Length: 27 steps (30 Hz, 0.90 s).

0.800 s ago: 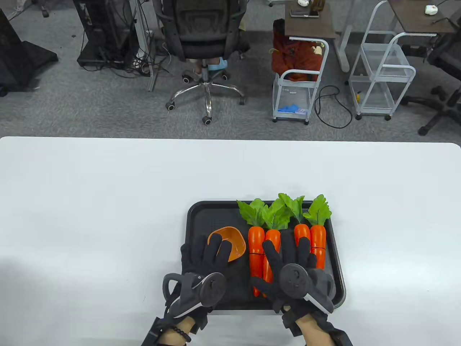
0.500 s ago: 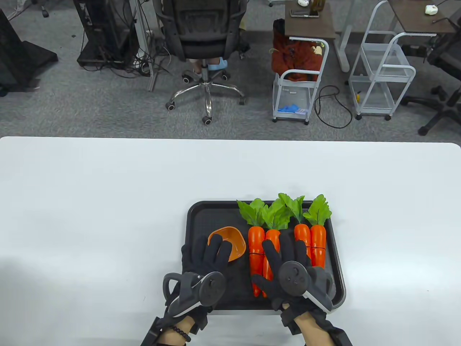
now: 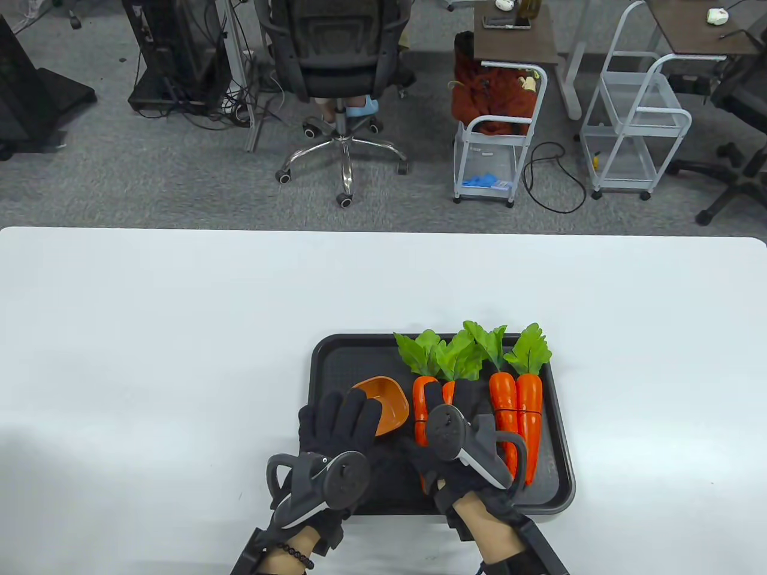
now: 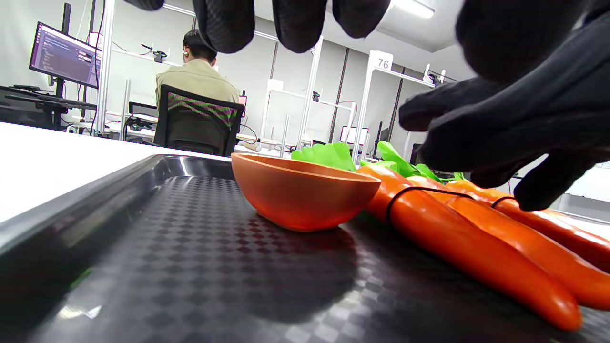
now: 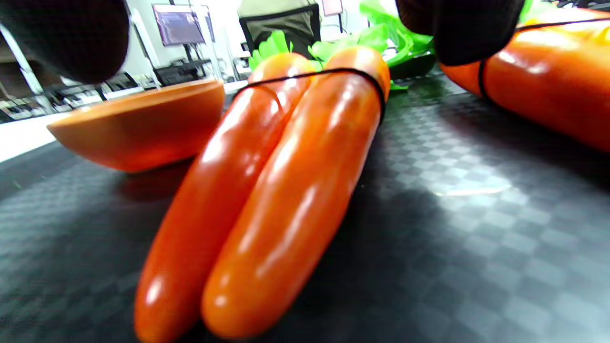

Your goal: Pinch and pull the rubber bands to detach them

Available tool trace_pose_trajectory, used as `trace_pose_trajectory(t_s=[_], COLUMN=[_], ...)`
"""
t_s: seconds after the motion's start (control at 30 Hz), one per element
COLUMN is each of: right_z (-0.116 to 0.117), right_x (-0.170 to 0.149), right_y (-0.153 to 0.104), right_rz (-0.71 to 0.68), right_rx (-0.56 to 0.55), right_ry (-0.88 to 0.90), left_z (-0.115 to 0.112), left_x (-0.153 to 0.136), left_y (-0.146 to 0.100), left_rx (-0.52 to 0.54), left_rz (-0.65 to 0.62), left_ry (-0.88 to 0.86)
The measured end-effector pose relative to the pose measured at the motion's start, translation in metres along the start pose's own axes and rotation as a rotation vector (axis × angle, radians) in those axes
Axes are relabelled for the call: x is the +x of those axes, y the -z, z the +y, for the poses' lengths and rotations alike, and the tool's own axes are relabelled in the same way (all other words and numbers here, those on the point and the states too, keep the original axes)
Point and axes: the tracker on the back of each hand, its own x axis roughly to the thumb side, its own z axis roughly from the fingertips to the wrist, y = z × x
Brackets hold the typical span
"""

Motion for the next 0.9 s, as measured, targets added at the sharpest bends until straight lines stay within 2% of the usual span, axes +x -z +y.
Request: trace_pose_trajectory(t_s=[0.07,0.23,0.5,0.9], right_z=[0.003,0.011,0.023,0.024], right_x=[0.005,0.008,0.007,0.008], right_y=[0.007,0.019,0.025,0.025], right_rz=[0.046,0.110,0.143,0.200], right_rx=[0.029,0.092,0.094,0.094], right_ry=[-0.075,-0.127,-0.134,-0.115], left_z=[0.002,0.005,0.003,0.002], left_x=[-0.001,-0.002,-0.002,0.000], left_y=[-0.001,-0.003,-0.002,-0.003], left_rx=[0.009,0.018,0.011,0.007], left_rz=[0.001,0.001,-0.004,-0.004], left_ry=[-0.005,-0.013,-0.024,-0.025])
